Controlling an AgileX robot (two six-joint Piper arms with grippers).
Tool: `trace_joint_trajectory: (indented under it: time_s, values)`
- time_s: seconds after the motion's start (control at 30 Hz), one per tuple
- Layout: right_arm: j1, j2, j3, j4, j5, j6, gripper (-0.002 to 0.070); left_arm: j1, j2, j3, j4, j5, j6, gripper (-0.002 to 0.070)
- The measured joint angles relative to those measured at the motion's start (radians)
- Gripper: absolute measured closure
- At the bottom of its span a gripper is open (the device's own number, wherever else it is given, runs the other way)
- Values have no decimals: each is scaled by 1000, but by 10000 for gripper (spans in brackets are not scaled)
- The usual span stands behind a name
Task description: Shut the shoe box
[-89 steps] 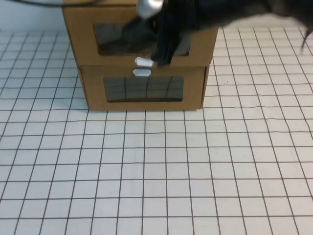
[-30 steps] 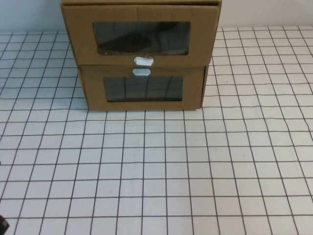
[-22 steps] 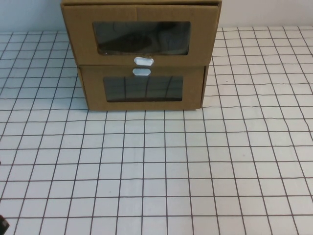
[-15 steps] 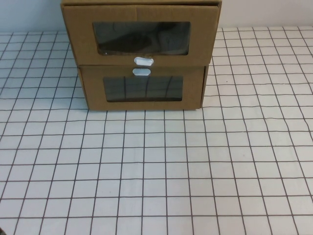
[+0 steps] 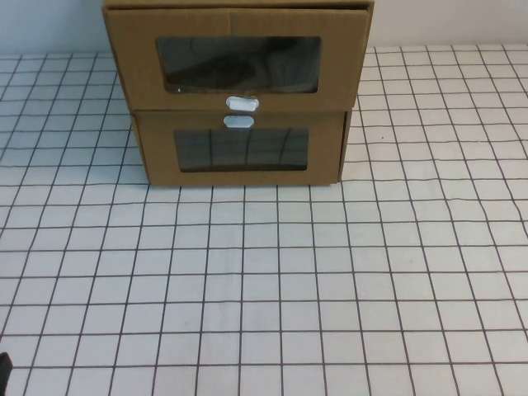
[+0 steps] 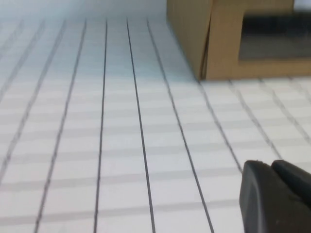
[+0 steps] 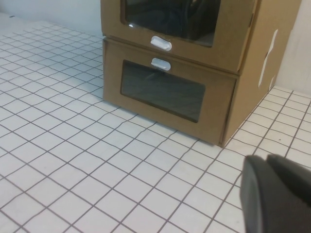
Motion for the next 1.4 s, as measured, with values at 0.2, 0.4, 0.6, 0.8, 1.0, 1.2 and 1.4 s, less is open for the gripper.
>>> trace_joint_trajectory:
  time_s: [0.2,0.4,0.6,0.8,1.0,1.2,1.4]
  values:
    - [0,0,0,3,2,0,689,0,0,2,-14,112,-26,677]
    - [0,0,0,3,3,0,689,0,-1,2,-14,116,-26,677]
    - [0,0,0,3,3,0,689,0,-1,2,-14,120,-26,677]
    - [-3,-5,0,3,7,0,689,0,-1,2,-14,120,-26,677]
    - [-162,-64,0,22,29,0,689,0,-1,2,-14,120,-26,677]
    - [-362,-152,0,-46,53,0,689,0,-1,2,-14,120,-20,677]
    - [-442,-219,85,-96,131,0,689,0,-1,2,-14,120,-18,677]
